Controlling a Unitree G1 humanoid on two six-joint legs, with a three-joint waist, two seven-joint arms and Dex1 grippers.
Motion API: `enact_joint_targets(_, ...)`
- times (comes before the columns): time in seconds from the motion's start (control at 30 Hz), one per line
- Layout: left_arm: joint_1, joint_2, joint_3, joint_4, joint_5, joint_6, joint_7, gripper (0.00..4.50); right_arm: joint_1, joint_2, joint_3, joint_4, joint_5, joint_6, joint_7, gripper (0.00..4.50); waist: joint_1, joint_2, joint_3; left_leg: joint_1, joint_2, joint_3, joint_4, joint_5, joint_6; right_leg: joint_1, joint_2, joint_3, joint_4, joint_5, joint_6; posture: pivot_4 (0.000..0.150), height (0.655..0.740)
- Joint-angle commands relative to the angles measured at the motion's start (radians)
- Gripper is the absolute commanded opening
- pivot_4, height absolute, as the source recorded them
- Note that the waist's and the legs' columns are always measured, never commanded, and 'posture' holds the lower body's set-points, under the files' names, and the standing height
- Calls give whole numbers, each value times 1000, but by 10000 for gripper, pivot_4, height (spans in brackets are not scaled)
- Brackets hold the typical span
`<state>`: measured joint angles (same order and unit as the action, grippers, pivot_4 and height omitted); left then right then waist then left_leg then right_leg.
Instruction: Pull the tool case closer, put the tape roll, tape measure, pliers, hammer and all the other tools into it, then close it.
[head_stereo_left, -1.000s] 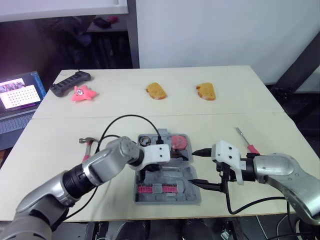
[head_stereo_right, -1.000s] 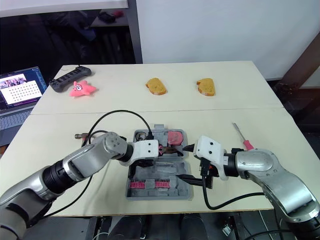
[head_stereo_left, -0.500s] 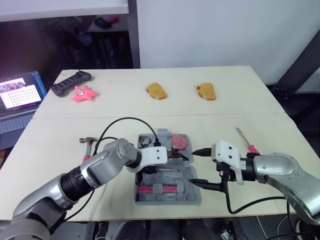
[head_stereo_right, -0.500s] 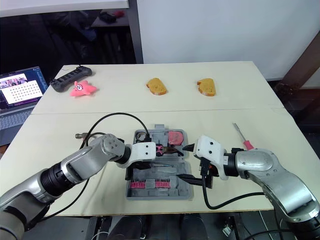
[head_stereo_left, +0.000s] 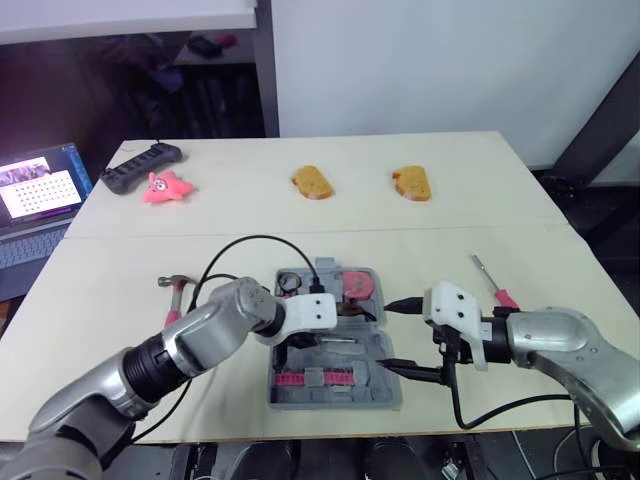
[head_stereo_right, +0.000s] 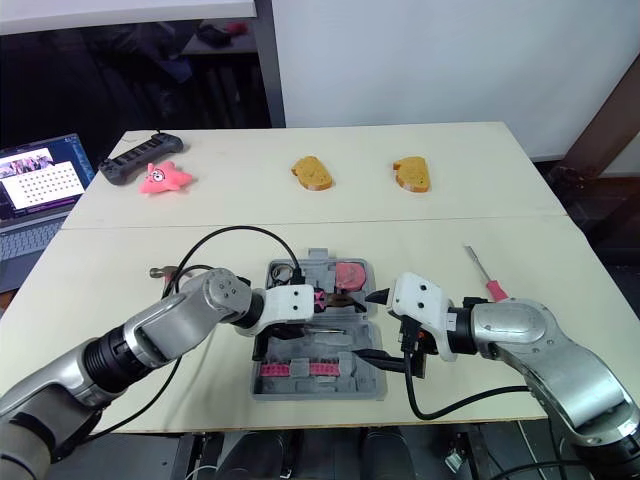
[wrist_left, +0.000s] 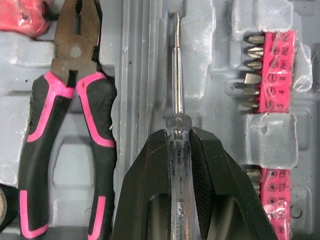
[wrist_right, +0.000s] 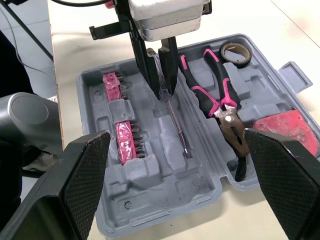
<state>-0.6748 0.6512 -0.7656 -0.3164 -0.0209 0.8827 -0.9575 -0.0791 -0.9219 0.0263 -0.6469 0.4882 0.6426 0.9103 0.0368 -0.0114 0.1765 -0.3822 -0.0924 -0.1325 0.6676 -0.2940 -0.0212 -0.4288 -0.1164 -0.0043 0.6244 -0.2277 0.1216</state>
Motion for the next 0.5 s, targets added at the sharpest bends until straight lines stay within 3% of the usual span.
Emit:
enact_joint_targets(0.03, -5, -5, 31, -17, 12, -16, -2, 680, 1, -4, -17, -42, 8, -2, -2, 45000, 0, 0, 0, 0, 0, 0, 0, 0, 0, 0, 0, 0, 0, 0, 0, 1500, 7219)
enact_joint_targets(0.23, -4, -4, 33, -14, 17, -29, -6, 680, 2, -4, -19, -45, 10, 2, -4, 45000, 0, 0, 0, 1, 0, 0, 0, 0, 0, 0, 0, 0, 1, 0, 0, 1500, 7219)
enact_joint_targets(0.4, -4, -1, 35, -15, 25, -39, -9, 25636, 1, 2, -22, -47, 16, 3, -7, 45000, 0, 0, 0, 1, 0, 1, 0, -1, 2, 0, 0, 0, 1, 0, 0, 1500, 7219)
enact_joint_targets(0.5, -4, 4, 39, -21, 23, -41, -14, 25636, -1, 2, -24, -47, 22, 4, -9, 45000, 0, 0, 0, 1, 0, 1, 0, -1, 2, 0, 0, 1, 1, 0, 0, 1500, 7219)
